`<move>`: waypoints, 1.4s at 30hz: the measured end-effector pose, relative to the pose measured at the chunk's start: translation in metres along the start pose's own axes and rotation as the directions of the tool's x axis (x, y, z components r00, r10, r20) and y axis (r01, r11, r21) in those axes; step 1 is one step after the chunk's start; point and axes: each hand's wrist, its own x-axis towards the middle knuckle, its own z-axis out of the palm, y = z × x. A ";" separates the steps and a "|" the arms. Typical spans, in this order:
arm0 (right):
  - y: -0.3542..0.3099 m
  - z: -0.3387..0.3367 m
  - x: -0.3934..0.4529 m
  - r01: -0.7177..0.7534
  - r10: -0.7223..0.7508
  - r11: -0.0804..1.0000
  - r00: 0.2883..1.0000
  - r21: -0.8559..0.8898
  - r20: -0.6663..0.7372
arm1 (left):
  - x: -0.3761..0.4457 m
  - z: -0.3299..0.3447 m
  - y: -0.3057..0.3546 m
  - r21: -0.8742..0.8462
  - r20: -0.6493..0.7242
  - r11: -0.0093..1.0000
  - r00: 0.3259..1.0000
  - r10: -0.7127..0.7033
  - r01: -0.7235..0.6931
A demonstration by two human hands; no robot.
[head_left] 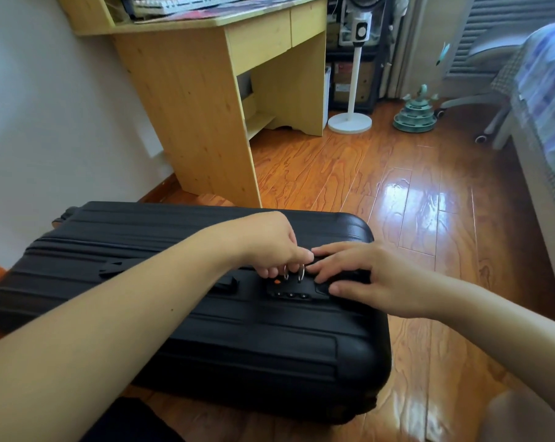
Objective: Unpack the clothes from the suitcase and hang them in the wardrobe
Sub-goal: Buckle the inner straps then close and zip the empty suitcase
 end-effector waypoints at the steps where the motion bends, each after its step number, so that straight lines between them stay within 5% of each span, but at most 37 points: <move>1: 0.000 0.003 -0.001 0.010 -0.010 1.000 1.000 -0.002 -0.015 | 0.002 0.000 0.004 0.010 0.021 1.000 1.000 -0.022 0.022; 9: 0.005 0.016 -0.008 0.108 -0.118 0.992 0.982 -0.071 -0.150 | 0.012 -0.001 0.037 0.310 0.119 0.942 0.977 -0.175 0.131; 16: 0.008 0.025 -0.010 0.231 -0.283 0.945 0.933 -0.233 -0.224 | 0.017 0.004 0.035 0.362 0.101 0.922 0.978 -0.183 0.136; 23: -0.001 0.032 -0.019 0.144 -0.202 0.947 0.962 -0.287 -0.185 | 0.019 0.006 0.037 0.276 0.124 0.942 0.965 -0.232 0.191; 33: 0.001 0.038 -0.015 0.145 -0.222 0.948 0.938 -0.282 -0.267 | 0.008 0.010 0.022 0.462 -0.011 0.886 0.999 -0.035 0.036; 42: 0.004 0.038 -0.013 0.157 -0.232 0.952 0.929 -0.262 -0.289 | 0.004 -0.025 0.004 0.130 0.219 0.985 0.972 0.080 -0.110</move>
